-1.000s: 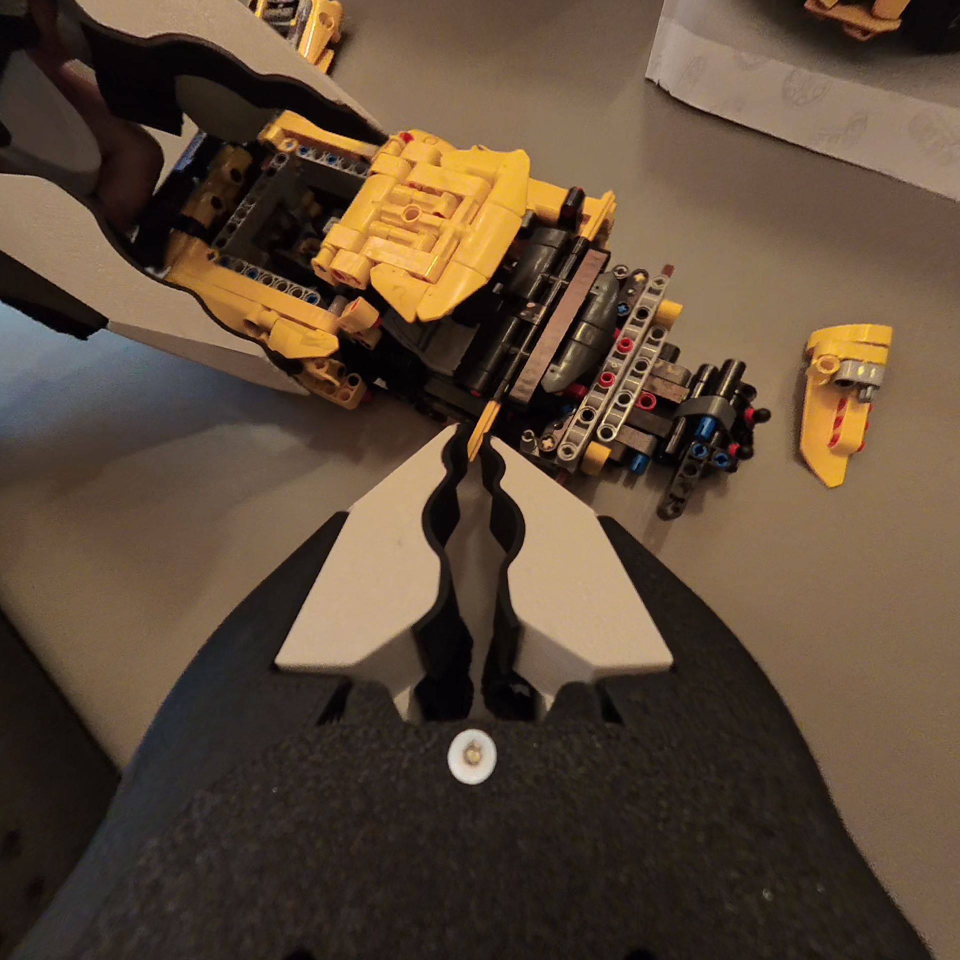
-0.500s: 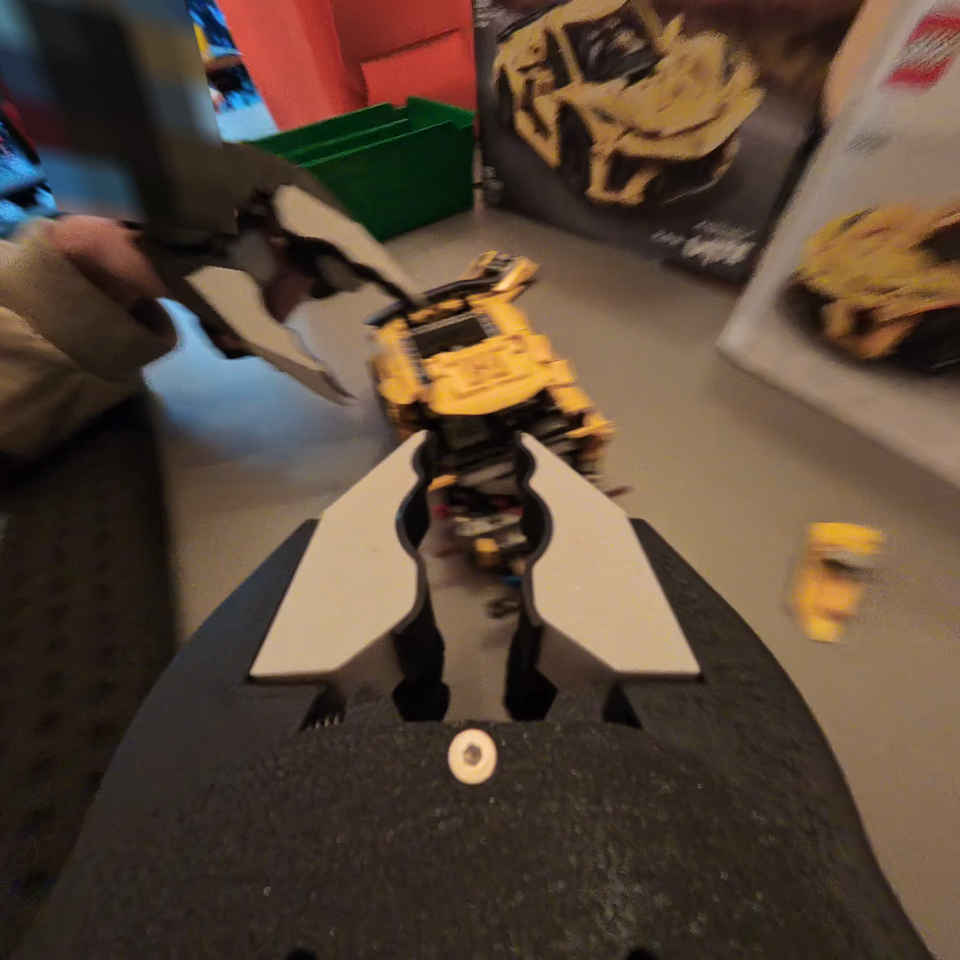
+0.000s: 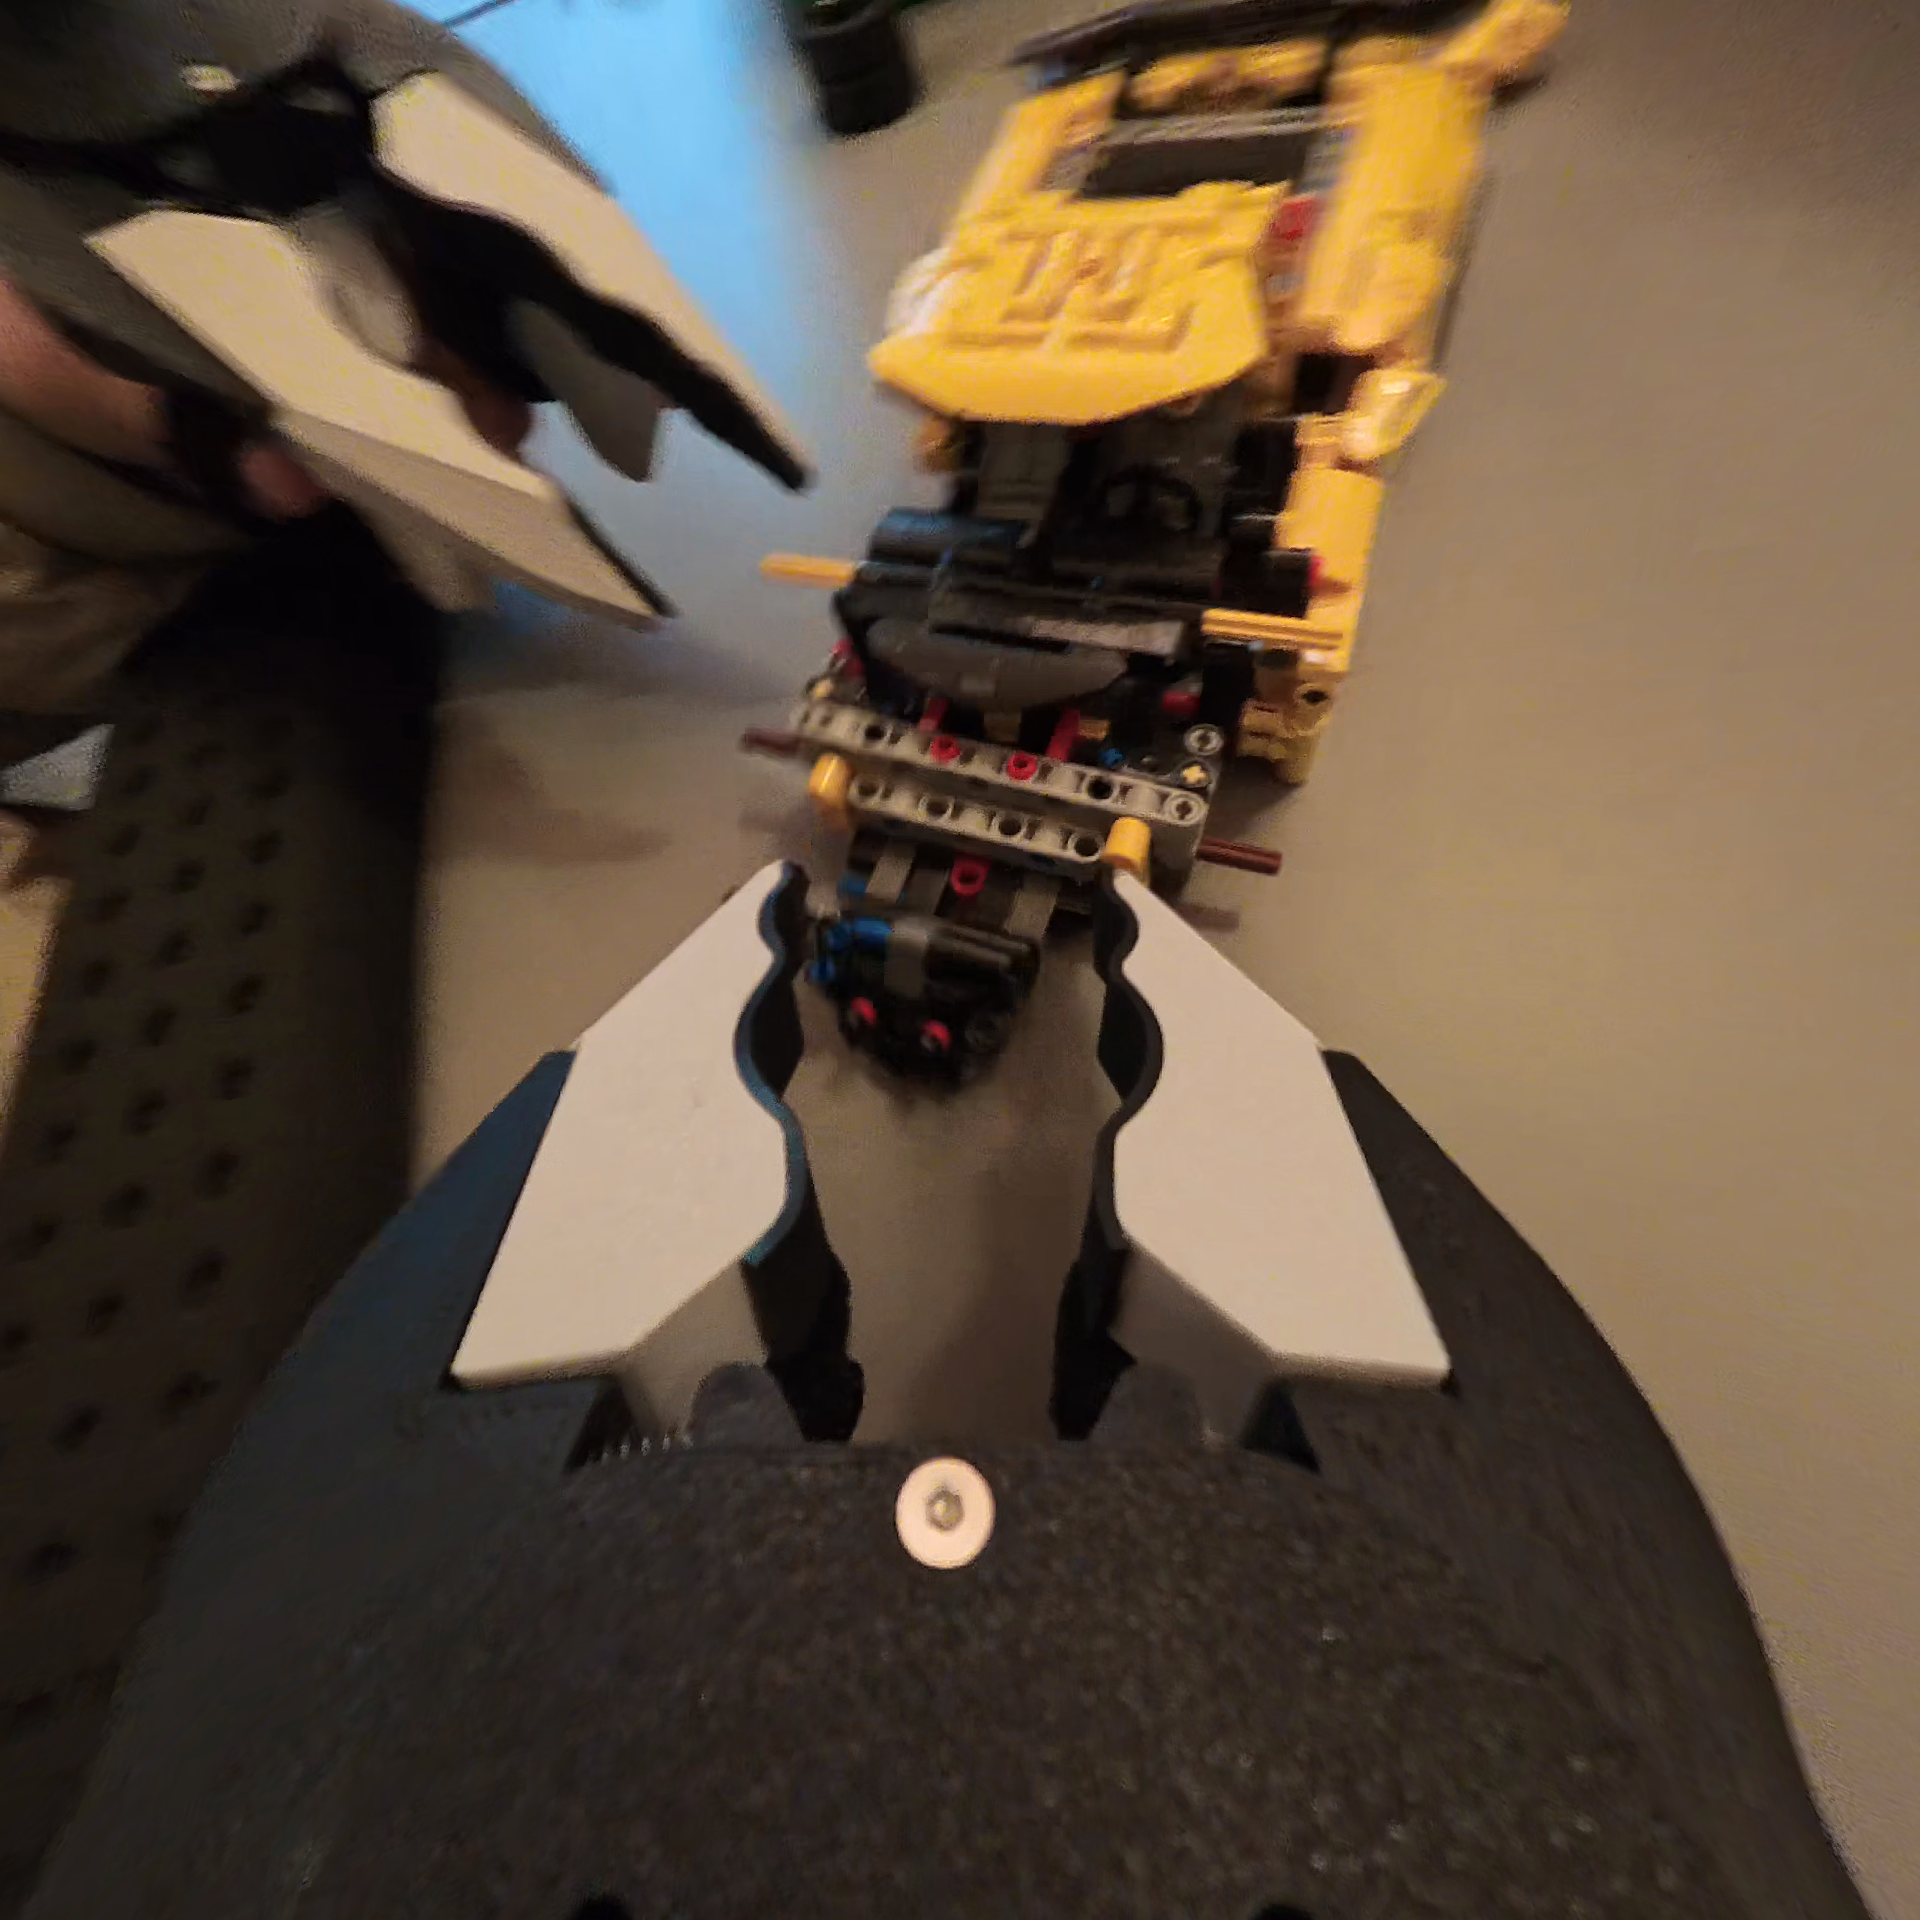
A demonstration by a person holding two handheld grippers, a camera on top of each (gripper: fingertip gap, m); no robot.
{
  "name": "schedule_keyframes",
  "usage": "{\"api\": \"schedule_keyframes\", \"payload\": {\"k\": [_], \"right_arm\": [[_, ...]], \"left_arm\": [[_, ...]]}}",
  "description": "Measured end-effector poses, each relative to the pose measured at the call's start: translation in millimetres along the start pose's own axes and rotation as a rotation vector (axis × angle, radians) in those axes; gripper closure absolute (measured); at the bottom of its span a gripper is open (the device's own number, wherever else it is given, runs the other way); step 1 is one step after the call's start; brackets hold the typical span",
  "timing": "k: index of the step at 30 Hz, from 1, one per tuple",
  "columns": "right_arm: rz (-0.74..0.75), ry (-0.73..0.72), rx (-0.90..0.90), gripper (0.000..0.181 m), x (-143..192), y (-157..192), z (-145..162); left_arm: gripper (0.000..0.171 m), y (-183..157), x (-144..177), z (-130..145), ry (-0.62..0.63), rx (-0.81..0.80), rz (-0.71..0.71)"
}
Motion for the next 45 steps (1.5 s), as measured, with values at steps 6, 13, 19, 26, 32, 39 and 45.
{"api": "schedule_keyframes", "payload": {"k": [6,13,19,26,32,39,45], "right_arm": [[0.017,-0.015,0.058,0.131,-5,23,-9],[0.078,0.051,0.133,0.147,2,-27,-24],[-0.121,0.058,0.05,0.143,0,-36,-30],[-0.076,-0.03,0.006,0.144,20,-42,-30],[-0.043,-0.138,-0.028,0.143,30,-46,-31],[0.008,-0.138,-0.003,0.142,29,-44,-27],[0.101,-0.181,0.014,0.144,30,-47,-33]], "left_arm": [[0.129,11,18,9,0.047,-0.045,-0.124],[0.136,26,11,28,0.176,-0.087,-0.054],[0.167,25,-11,13,0.173,-0.115,-0.028],[0.168,7,-39,-4,0.196,-0.138,-0.074],[0.167,-22,-55,-9,0.18,-0.193,-0.057],[0.141,8,-6,-5,0.0,-0.022,-0.125],[0.123,94,39,1,-0.116,0.169,-0.319]]}}
Point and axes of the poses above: each gripper's, where its closed fingertips meet, x back along the fingers, z out of its underside, y = z × x across the jaws, the point moved 6 cm from there along x, back along the fingers, and after that the axes turned 7 degrees about y, right-handed, at the moved point
